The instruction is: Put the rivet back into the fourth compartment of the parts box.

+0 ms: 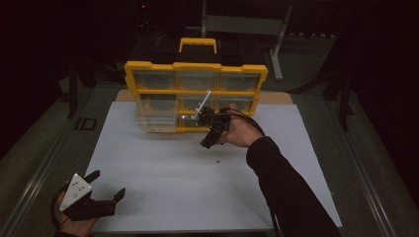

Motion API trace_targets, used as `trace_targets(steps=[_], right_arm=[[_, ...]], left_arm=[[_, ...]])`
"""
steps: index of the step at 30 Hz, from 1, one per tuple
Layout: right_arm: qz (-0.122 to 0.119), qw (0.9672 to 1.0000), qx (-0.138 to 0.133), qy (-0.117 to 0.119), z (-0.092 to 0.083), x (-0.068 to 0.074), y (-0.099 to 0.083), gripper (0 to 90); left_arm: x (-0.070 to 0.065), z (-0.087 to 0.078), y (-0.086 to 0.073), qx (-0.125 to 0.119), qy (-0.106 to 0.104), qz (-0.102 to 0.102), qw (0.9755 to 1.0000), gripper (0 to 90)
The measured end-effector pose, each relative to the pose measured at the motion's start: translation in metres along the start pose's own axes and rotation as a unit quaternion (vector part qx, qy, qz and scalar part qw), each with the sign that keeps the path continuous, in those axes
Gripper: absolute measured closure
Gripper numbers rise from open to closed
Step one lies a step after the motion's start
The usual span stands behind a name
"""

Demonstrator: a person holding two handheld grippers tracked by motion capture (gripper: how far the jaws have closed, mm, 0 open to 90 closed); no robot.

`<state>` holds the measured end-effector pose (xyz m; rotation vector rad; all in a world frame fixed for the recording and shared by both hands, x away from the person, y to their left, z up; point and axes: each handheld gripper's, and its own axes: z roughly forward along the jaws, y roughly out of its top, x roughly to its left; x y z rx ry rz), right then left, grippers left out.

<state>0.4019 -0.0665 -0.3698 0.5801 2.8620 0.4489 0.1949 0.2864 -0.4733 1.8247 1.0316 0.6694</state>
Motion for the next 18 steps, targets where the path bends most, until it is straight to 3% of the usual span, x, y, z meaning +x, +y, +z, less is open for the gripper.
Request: trace_targets(steps=[18], right_arm=[[0.011, 0.9970, 0.074, 0.021, 0.067, 0.005, -0.035, 18.8]], left_arm=[[0.000, 0.000, 0.000, -0.001, 0.000, 0.000, 1.0000, 0.7]])
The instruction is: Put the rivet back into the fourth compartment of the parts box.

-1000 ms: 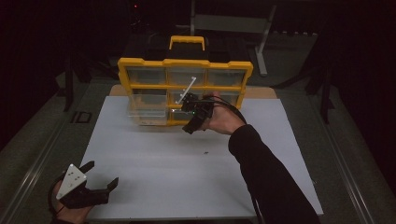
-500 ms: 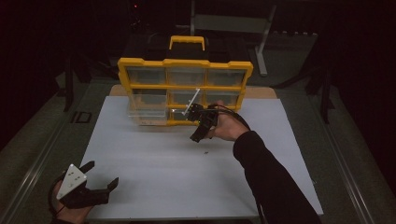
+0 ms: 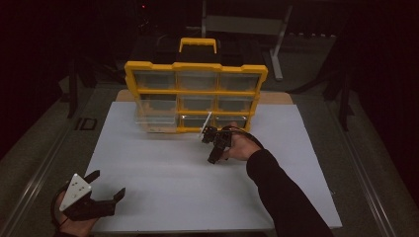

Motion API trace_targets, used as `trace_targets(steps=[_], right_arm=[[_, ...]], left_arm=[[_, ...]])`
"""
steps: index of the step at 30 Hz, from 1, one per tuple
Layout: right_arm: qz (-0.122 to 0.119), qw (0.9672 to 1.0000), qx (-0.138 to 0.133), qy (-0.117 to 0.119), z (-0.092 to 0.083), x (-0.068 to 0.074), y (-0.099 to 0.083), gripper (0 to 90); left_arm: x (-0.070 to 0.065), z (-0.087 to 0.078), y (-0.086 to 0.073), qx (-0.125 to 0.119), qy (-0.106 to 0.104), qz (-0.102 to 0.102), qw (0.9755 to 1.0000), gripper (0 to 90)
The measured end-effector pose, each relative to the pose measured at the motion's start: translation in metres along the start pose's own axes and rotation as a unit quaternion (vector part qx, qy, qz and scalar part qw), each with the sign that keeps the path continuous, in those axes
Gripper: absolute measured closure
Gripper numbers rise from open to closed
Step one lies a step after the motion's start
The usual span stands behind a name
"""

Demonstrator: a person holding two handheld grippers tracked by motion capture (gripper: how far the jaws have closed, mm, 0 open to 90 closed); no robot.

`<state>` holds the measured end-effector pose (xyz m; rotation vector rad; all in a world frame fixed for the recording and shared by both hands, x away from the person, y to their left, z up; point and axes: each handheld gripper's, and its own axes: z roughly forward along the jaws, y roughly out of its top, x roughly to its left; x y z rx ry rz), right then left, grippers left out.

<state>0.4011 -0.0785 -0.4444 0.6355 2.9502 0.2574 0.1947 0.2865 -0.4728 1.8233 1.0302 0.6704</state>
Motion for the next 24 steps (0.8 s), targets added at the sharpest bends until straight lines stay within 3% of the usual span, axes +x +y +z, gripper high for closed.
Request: trace_targets(steps=[16, 19, 24], right_arm=[[0.021, 0.9986, 0.042, 0.021, 0.041, -0.002, -0.009, 23.0], [0.031, 0.9979, 0.050, 0.026, 0.043, -0.005, -0.009, 34.0], [0.027, 0.9971, 0.059, 0.041, 0.043, -0.002, -0.008, 52.0]], left_arm=[[0.000, 0.000, 0.000, 0.001, 0.000, 0.000, 1.0000, 0.7], [0.000, 0.000, 0.000, 0.001, -0.001, 0.001, 1.0000, 0.7], [0.000, 0.000, 0.000, 0.000, 0.000, 0.000, 1.0000, 0.7]])
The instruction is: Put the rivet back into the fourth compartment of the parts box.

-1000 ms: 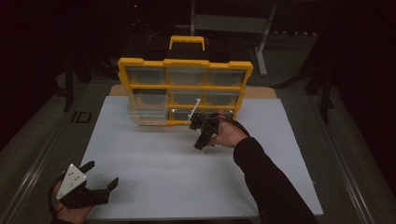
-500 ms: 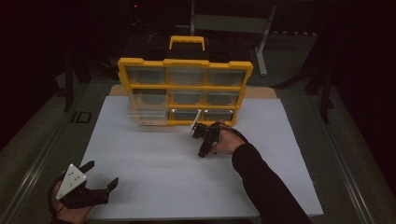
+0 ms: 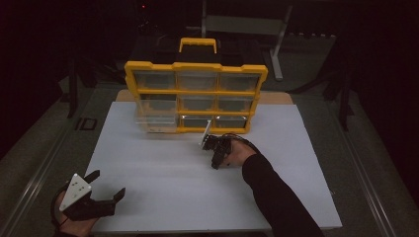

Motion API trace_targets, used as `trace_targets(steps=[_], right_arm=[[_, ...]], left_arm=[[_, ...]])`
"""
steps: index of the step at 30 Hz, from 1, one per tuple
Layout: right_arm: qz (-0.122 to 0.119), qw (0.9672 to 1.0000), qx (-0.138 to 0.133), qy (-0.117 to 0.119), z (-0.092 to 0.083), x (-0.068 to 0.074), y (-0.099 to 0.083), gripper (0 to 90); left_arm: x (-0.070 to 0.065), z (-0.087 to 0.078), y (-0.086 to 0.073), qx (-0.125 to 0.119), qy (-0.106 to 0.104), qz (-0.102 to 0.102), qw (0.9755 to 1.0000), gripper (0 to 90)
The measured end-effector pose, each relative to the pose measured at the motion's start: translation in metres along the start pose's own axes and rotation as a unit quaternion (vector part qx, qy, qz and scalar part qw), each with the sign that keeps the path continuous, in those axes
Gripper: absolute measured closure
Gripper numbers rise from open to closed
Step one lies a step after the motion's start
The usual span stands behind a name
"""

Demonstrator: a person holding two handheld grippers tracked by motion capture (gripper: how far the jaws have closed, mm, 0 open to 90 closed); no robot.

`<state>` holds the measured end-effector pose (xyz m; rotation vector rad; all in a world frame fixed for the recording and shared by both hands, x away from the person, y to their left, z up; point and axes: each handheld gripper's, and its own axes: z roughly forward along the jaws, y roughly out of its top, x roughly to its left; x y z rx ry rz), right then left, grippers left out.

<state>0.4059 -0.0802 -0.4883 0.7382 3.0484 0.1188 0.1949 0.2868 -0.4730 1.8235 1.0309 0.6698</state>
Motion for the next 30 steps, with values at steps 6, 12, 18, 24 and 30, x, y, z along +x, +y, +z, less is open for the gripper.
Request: trace_targets(steps=[6, 12, 18, 24, 30], right_arm=[[0.010, 0.9998, 0.015, 0.002, -0.0009, 0.0000, 0.0030, 70.5], [0.016, 0.9995, 0.027, -0.006, -0.0009, -0.0033, 0.0054, 82.2], [0.009, 0.9996, 0.024, -0.007, -0.0012, -0.0019, 0.0050, 82.8], [0.004, 0.9996, 0.026, -0.009, -0.0015, -0.0015, 0.0044, 82.8], [-0.002, 0.9997, 0.024, -0.008, -0.0050, 0.0009, 0.0033, 82.8]], left_arm=[[-0.0006, 0.0006, 0.0000, 0.000, -0.001, 0.001, 1.0000, 0.7], [0.0001, -0.0002, -0.0002, 0.000, 0.000, 0.000, 1.0000, 0.7], [-0.0001, 0.0002, -0.0001, 0.001, 0.001, 0.001, 1.0000, 0.7], [-0.0001, 0.0004, -0.0002, 0.001, 0.001, 0.001, 1.0000, 0.7], [-0.0002, 0.0007, -0.0002, 0.002, 0.001, 0.002, 1.0000, 0.7]])
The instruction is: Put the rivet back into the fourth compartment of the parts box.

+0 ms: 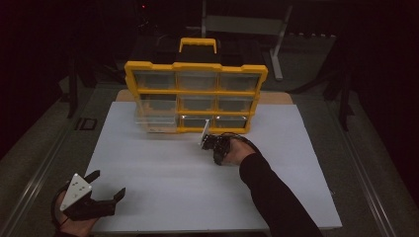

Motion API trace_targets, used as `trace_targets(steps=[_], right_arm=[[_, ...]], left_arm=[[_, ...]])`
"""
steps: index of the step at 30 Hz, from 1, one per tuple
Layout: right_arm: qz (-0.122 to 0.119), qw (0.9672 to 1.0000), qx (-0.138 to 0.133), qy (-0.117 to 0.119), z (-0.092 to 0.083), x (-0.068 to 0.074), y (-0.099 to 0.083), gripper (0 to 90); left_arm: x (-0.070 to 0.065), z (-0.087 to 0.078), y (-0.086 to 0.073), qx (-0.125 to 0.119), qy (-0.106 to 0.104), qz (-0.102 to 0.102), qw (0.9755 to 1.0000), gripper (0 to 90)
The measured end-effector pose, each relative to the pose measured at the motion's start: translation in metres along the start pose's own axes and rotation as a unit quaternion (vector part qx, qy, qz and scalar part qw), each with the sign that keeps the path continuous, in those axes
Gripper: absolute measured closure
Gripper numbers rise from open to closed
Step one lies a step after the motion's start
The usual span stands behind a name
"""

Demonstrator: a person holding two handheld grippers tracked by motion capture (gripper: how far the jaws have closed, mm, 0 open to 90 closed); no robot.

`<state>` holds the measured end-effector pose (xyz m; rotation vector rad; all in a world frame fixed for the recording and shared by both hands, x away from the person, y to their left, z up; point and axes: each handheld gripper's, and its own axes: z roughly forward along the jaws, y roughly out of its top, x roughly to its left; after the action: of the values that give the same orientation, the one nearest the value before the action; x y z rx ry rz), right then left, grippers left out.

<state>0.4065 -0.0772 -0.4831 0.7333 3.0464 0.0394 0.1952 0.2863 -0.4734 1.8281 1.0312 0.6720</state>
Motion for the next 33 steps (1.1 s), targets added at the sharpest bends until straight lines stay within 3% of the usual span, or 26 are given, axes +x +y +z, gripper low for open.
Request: trace_targets(steps=[7, 11, 18, 23, 33], right_arm=[[-0.006, 1.0000, -0.001, -0.001, -0.005, 0.001, -0.002, 82.8], [-0.008, 0.9999, 0.003, 0.007, -0.017, 0.001, -0.004, 82.8], [-0.030, 0.9994, -0.017, -0.002, -0.045, -0.002, -0.005, 82.8], [-0.020, 0.9996, -0.018, -0.004, -0.067, -0.002, -0.005, 82.8], [-0.041, 0.9977, -0.052, -0.014, -0.107, 0.001, 0.000, 82.8]], left_arm=[[0.000, 0.000, 0.000, 0.000, 0.000, 0.000, 1.0000, 0.7], [0.000, 0.000, 0.000, 0.000, 0.000, 0.000, 1.0000, 0.7], [0.000, 0.000, 0.000, 0.000, 0.000, -0.001, 1.0000, 0.7], [0.000, 0.000, 0.000, 0.000, 0.000, -0.001, 1.0000, 0.7], [0.000, 0.000, 0.000, 0.000, 0.001, -0.001, 1.0000, 0.7]])
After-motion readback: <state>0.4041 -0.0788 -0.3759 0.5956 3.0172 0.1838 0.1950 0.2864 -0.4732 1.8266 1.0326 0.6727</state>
